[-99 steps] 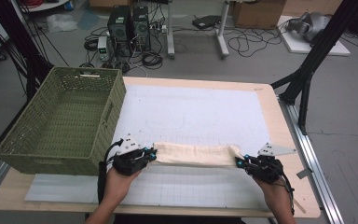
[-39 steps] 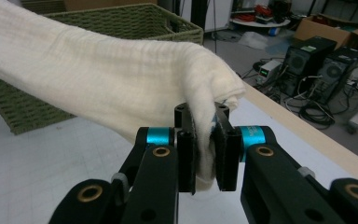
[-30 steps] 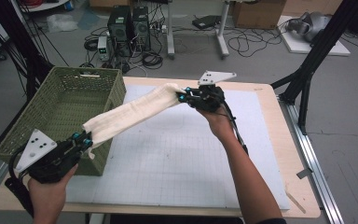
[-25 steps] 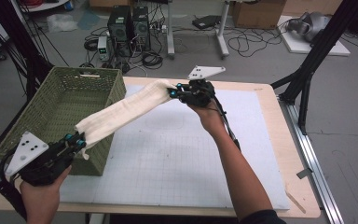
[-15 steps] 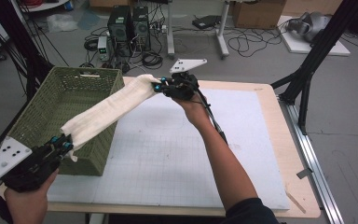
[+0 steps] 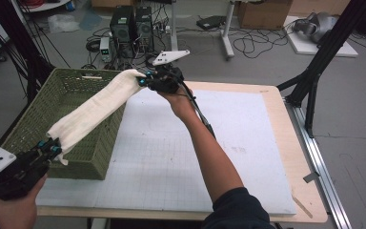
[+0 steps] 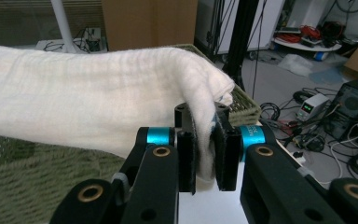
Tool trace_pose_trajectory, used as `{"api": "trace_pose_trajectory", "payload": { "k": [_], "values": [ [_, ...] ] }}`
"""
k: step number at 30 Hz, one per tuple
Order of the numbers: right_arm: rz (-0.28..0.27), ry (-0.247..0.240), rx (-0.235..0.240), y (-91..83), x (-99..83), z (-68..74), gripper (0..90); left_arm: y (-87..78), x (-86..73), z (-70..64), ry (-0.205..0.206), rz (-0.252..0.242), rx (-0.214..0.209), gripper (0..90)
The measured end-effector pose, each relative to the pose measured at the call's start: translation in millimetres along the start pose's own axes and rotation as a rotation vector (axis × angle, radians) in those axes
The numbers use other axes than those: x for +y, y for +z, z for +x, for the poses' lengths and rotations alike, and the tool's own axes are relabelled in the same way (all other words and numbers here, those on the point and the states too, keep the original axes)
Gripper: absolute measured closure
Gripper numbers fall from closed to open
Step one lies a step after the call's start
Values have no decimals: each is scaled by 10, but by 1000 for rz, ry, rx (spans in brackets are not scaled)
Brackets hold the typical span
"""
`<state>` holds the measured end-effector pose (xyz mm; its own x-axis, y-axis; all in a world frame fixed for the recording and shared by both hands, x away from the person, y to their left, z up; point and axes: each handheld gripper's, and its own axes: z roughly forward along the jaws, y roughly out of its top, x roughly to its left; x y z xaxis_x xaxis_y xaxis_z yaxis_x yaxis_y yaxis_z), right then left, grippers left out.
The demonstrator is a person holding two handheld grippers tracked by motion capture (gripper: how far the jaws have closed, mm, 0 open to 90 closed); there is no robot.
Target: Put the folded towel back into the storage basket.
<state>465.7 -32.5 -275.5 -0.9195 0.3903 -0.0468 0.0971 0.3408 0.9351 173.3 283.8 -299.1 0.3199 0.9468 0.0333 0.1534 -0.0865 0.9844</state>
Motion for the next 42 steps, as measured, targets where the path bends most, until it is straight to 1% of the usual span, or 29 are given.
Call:
{"api": "trace_pose_trajectory", "payload": {
  "k": [1, 2, 3, 4, 5, 6, 8, 9, 10, 11, 12, 14, 15, 16, 17, 20, 21, 22, 23, 24, 28, 32, 33, 39, 41, 42],
  "values": [
    [1, 1, 0, 41, 17, 3, 824, -6, -3, 16, -2, -1, 5, 848],
    [7, -1, 5, 121, 58, 6, 823, -14, -5, 31, -1, -2, 8, 848],
    [10, -7, 7, 161, 83, 9, 823, -21, -7, 44, -2, -2, 12, 849],
    [10, -7, 7, 161, 83, 9, 823, -29, -9, 56, -2, -3, 16, 849],
    [9, -13, 10, 234, 140, 13, 823, -38, -11, 69, -1, -5, 20, 848],
    [9, -13, 10, 234, 140, 13, 823, -47, -14, 80, -3, -7, 23, 848],
    [4, -20, 15, 341, 229, 29, 823, -64, -18, 101, -2, -9, 32, 848],
    [4, -20, 15, 341, 229, 29, 823, -75, -19, 112, -2, -11, 36, 848],
    [5, -20, 19, 377, 258, 35, 823, -84, -20, 121, -2, -13, 40, 848],
    [6, -25, 20, 416, 284, 41, 823, -95, -21, 130, 2, -12, 46, 849],
    [11, -31, 27, 495, 337, 51, 823, -104, -20, 142, 2, -12, 48, 848],
    [12, -37, 31, 571, 389, 63, 823, -120, -23, 167, 2, -13, 57, 848],
    [12, -37, 31, 571, 389, 63, 823, -127, -25, 182, 2, -13, 63, 848],
    [15, -39, 35, 643, 432, 78, 823, -133, -29, 199, 1, -14, 67, 848],
    [15, -39, 35, 643, 432, 78, 823, -140, -33, 214, -1, -14, 71, 848],
    [10, -33, 43, 755, 452, 87, 823, -156, -49, 254, -4, -14, 84, 848],
    [20, -33, 42, 796, 448, 90, 823, -156, -55, 265, -5, -13, 89, 849],
    [37, -32, 42, 879, 439, 104, 823, -156, -62, 275, -7, -13, 91, 848],
    [37, -32, 42, 879, 439, 104, 823, -158, -69, 286, -8, -10, 95, 848],
    [45, -34, 43, 950, 440, 121, 823, -160, -78, 295, -8, -10, 98, 848],
    [55, -34, 46, 1039, 446, 143, 822, -168, -123, 342, -20, -6, 112, 848],
    [66, -30, 44, 1136, 430, 159, 821, -147, -160, 415, -23, 13, 126, 848],
    [76, -30, 35, 1178, 414, 163, 820, -135, -164, 440, -24, 18, 131, 848],
    [90, -32, 25, 1277, 398, 175, 817, -74, -185, 587, -33, 43, 164, 846],
    [96, -30, 19, 1350, 393, 194, 808, -50, -200, 623, -34, 56, 173, 844],
    [99, -35, 12, 1372, 389, 203, 780, -36, -209, 638, -35, 60, 179, 836]
  ]
}}
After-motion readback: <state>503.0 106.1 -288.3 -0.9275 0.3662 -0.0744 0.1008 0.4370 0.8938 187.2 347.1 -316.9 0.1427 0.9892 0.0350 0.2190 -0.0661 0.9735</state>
